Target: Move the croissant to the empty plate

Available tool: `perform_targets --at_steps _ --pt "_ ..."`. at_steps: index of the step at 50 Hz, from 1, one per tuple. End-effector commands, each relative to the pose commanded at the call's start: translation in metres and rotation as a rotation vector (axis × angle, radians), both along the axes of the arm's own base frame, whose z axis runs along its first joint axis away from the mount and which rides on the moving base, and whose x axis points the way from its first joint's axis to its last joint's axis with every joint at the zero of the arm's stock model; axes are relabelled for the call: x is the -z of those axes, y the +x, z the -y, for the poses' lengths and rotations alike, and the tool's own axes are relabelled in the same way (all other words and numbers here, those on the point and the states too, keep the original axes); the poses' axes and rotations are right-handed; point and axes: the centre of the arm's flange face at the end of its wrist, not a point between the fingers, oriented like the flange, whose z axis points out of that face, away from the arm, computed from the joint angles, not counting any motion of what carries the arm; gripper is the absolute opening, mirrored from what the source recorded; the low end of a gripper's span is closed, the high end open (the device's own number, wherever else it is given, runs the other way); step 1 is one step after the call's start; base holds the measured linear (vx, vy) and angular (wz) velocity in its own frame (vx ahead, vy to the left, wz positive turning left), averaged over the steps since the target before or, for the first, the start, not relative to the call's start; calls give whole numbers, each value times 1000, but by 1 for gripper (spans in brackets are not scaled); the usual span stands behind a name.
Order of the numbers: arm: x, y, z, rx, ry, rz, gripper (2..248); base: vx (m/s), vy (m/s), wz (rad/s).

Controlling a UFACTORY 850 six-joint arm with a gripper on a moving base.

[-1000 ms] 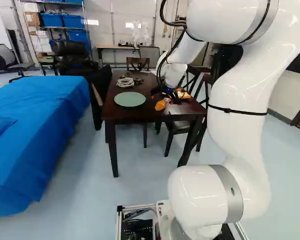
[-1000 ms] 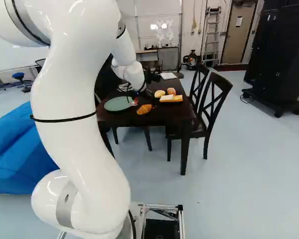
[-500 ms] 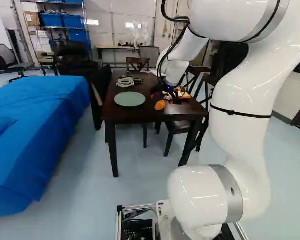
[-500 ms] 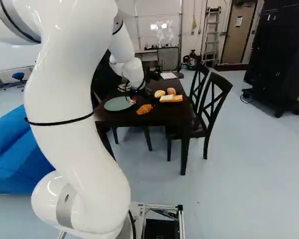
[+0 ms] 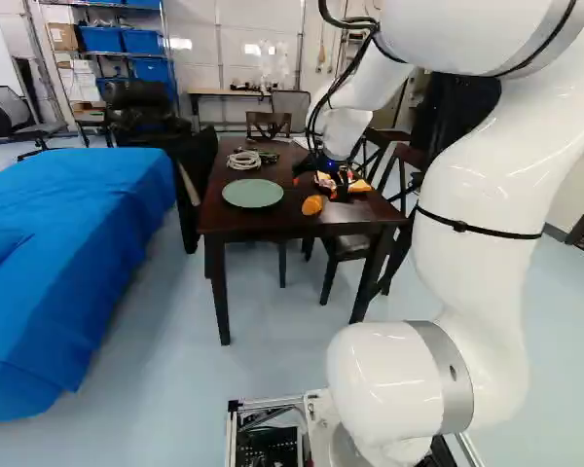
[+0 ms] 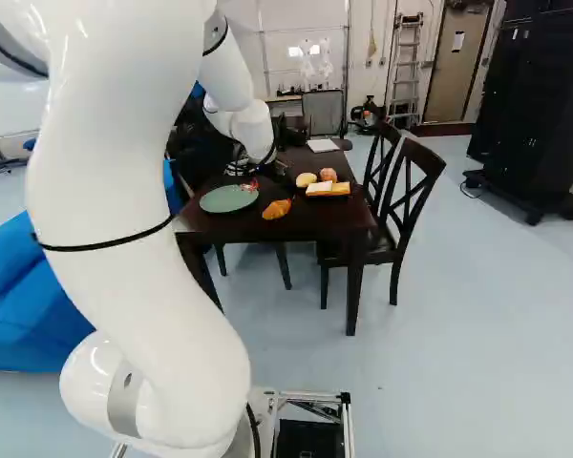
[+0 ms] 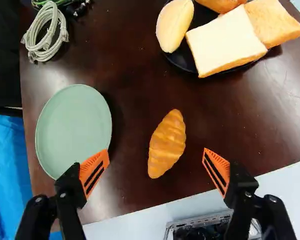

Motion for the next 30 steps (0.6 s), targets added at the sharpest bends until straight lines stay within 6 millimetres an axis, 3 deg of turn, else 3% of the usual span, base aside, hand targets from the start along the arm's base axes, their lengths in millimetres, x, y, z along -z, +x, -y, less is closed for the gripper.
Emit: perform_targets --at_steps 30 --pt "3 -1 0 -65 -34 -56 247 0 0 0"
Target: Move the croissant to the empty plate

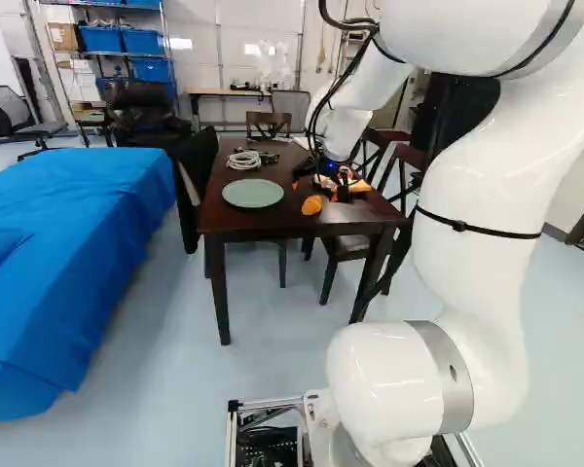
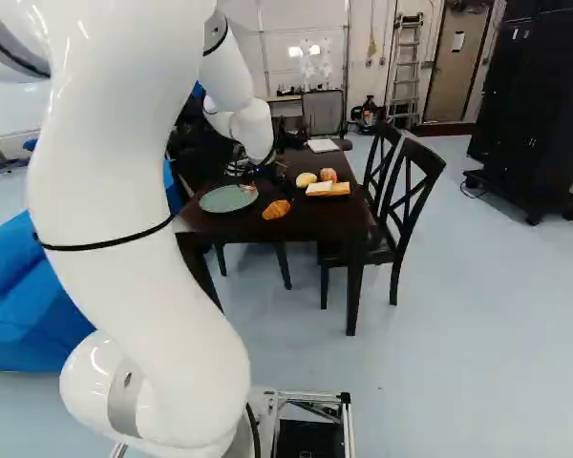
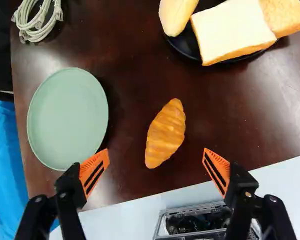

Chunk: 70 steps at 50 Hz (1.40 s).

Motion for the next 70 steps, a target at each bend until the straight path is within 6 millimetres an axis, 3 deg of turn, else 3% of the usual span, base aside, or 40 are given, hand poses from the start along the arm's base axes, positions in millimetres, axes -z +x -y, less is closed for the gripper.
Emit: perform_targets --at_steps 40,70 --pt "3 20 -3 -148 -127 -26 247 0 0 0" --pt "5 36 6 23 -91 -74 247 0 0 0"
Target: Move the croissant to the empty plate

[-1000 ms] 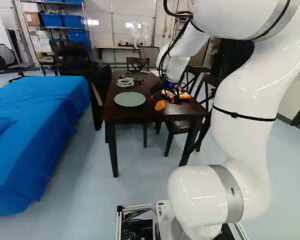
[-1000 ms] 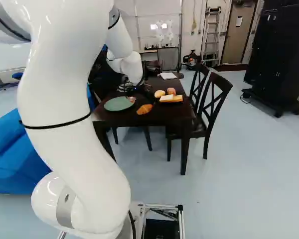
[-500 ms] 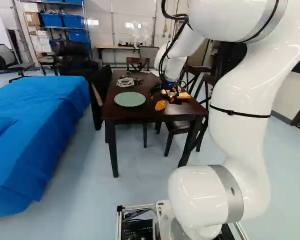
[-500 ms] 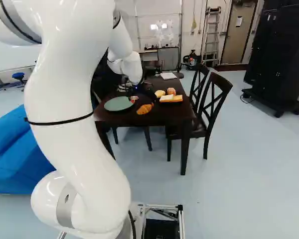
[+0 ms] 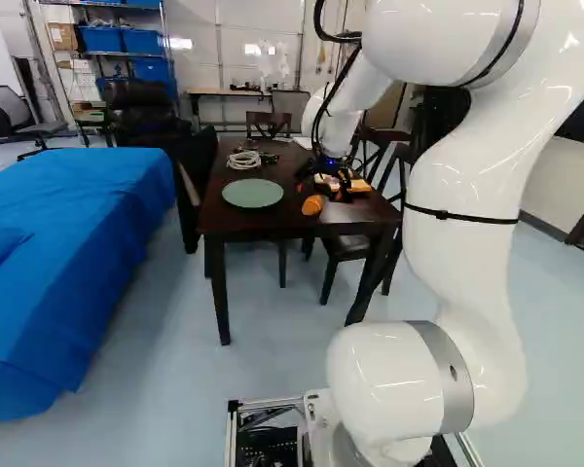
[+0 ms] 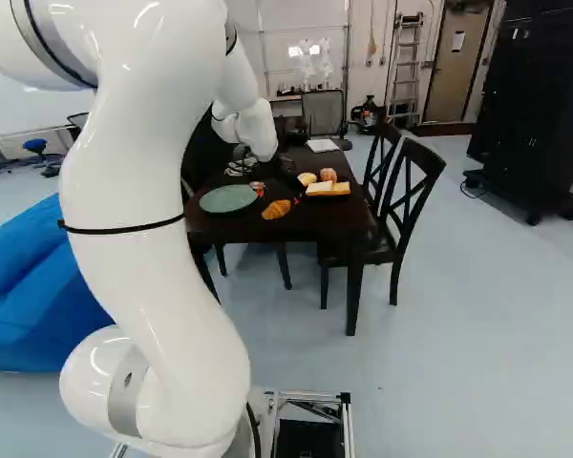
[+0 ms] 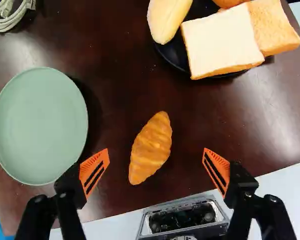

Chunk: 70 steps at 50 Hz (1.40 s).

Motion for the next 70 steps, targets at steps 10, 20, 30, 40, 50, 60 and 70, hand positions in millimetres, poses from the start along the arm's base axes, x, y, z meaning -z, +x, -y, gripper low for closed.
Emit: perform_targets --at_steps 10,20,30,40,50,60,70 --pt "1 0 -3 54 4 -23 247 0 0 0" --pt "2 1 -8 104 4 -44 247 0 0 0" --pt "2 3 -16 142 -4 -62 247 0 0 0" --pt "3 5 -24 93 -49 -84 247 0 0 0" --pt "3 8 -32 47 -93 -106 247 0 0 0" --pt "4 13 -40 51 -114 -121 247 0 0 0" --pt "4 14 -40 139 -85 -116 247 0 0 0"
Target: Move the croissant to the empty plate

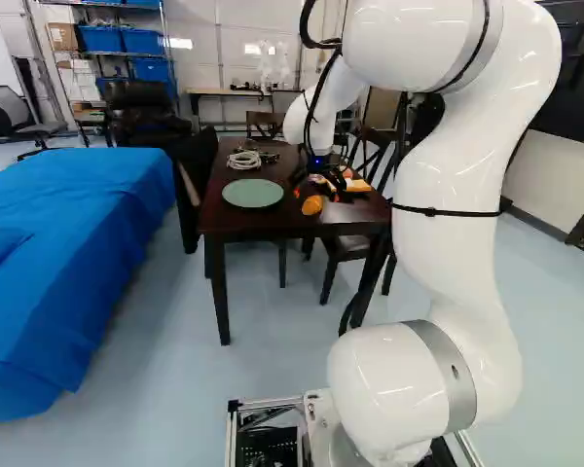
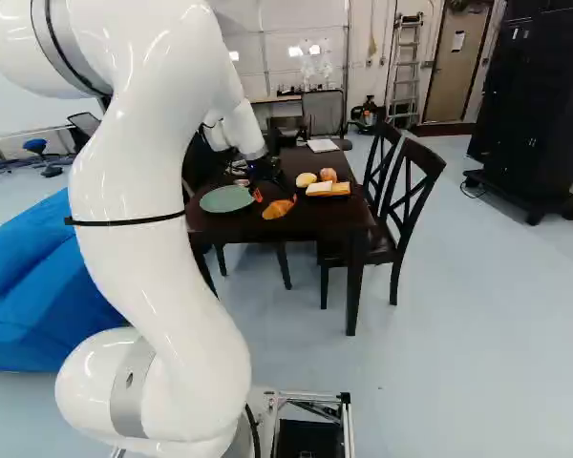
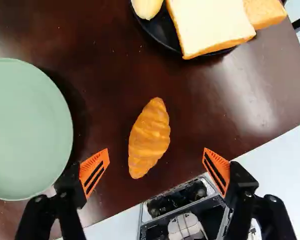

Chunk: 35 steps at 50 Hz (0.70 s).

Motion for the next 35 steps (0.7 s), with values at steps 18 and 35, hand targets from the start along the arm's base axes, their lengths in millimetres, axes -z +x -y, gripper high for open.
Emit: perform_targets --at_steps 18,35 --pt "0 0 0 130 39 20 247 0 0 0" --pt "0 7 -3 125 40 25 247 0 0 0"
